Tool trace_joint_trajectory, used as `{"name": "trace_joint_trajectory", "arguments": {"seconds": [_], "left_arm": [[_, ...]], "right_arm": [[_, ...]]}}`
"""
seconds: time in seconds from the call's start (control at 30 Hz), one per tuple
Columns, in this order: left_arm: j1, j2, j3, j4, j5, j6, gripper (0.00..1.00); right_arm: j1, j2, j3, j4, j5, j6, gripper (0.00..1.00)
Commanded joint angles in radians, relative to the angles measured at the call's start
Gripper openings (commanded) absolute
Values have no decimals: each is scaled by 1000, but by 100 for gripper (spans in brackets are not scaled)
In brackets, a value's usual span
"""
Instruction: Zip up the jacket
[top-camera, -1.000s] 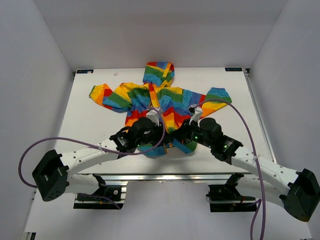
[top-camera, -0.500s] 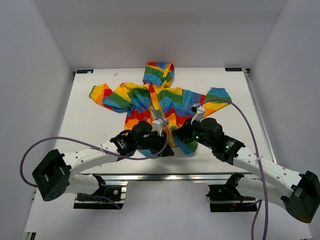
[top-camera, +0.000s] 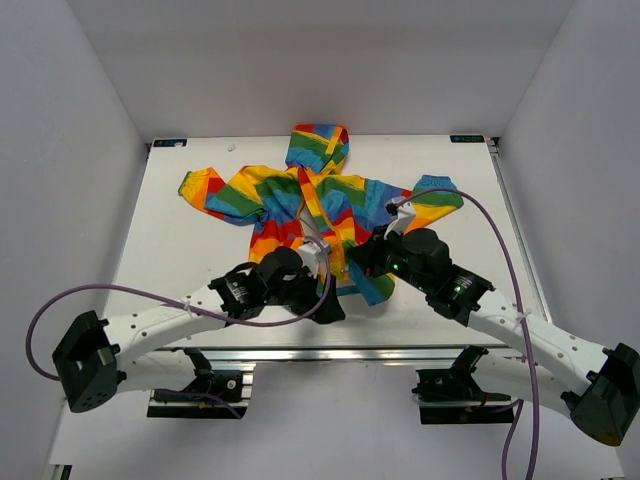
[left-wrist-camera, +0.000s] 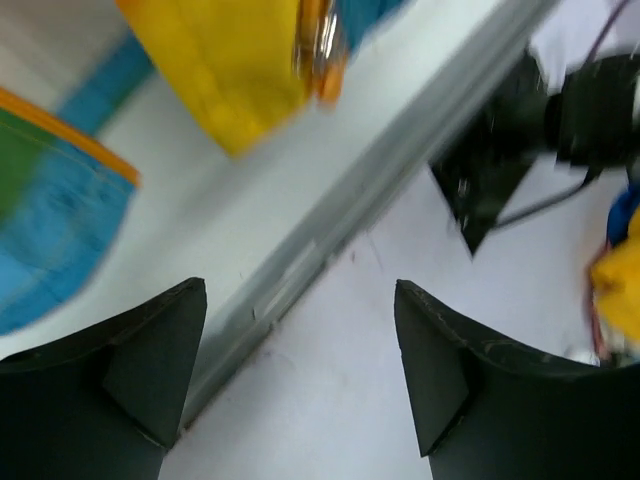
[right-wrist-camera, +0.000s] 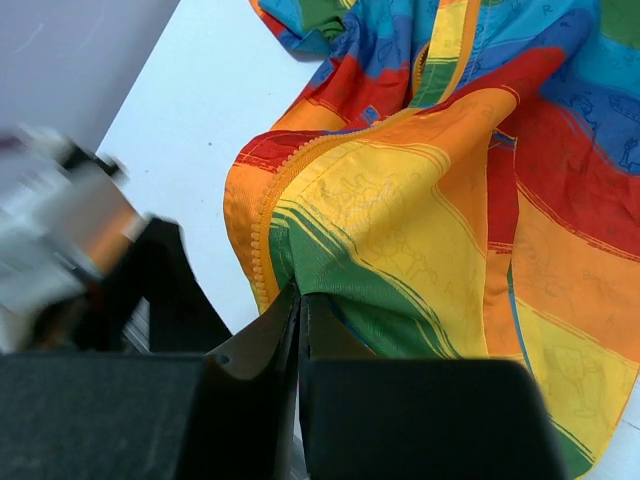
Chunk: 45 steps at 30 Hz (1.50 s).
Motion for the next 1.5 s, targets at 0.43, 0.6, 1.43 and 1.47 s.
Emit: {"name": "trace_joint_trajectory", "arguments": {"seconds": [0.43, 0.6, 1.43, 1.47], "left_arm": [[38, 12, 173, 69, -300, -100, 67], [38, 50, 173, 82, -236, -102, 52], [38, 157, 133, 94, -98, -124, 0], [36, 162, 127, 88, -75, -117, 0]], "right_arm": [[-1, -12, -24, 54, -91, 7, 0], [-1, -10, -16, 52, -77, 5, 0], [-1, -50, 1, 49, -65, 21, 0], [-1, -50, 8, 47, -60, 18, 0]]}}
